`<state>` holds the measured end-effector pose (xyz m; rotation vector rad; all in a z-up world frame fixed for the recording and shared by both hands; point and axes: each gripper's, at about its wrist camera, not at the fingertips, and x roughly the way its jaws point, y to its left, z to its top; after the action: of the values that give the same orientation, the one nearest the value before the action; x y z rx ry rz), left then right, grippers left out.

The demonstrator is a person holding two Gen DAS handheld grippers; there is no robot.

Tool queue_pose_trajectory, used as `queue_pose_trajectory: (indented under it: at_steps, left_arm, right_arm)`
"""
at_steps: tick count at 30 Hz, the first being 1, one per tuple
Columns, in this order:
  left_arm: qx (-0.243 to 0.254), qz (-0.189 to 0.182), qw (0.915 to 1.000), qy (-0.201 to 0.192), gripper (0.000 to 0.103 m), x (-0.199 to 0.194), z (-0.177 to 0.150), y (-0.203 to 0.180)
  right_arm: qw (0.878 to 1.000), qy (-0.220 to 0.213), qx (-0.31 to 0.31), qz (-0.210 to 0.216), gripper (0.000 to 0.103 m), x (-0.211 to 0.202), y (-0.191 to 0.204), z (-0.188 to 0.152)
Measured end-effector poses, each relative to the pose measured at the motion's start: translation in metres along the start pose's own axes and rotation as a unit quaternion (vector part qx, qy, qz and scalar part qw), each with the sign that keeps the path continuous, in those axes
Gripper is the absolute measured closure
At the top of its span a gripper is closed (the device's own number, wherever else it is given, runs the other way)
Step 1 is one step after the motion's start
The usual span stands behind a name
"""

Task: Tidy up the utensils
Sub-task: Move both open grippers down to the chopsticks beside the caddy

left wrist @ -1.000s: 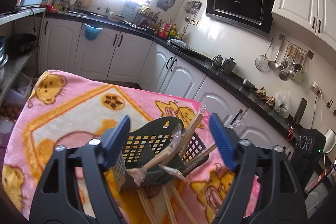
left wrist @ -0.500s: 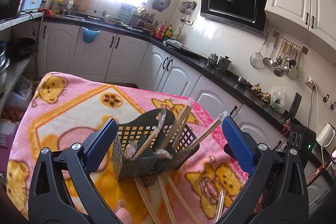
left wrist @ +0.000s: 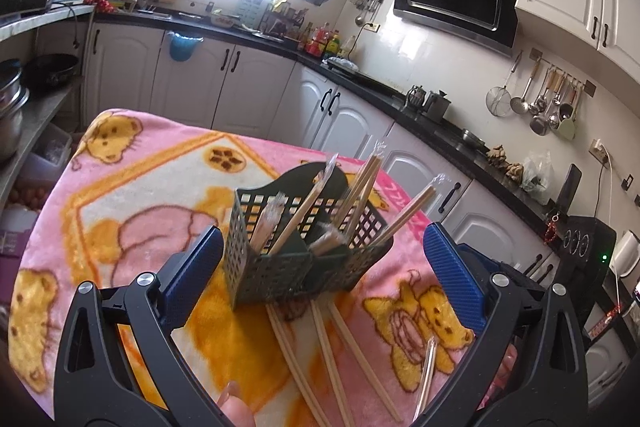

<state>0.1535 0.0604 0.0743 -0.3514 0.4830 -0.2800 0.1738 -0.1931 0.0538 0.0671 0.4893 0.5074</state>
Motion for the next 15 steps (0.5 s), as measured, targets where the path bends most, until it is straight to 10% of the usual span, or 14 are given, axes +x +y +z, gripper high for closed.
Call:
queue_pose_trajectory:
  at_steps: [15]
  left_arm:
    - [0.001, 0.023, 0.9985, 0.05, 0.011, 0.024, -0.034, 0.009]
  right_arm:
    - [0.999, 0.039, -0.015, 0.01, 0.052, 0.01, 0.006, -0.021]
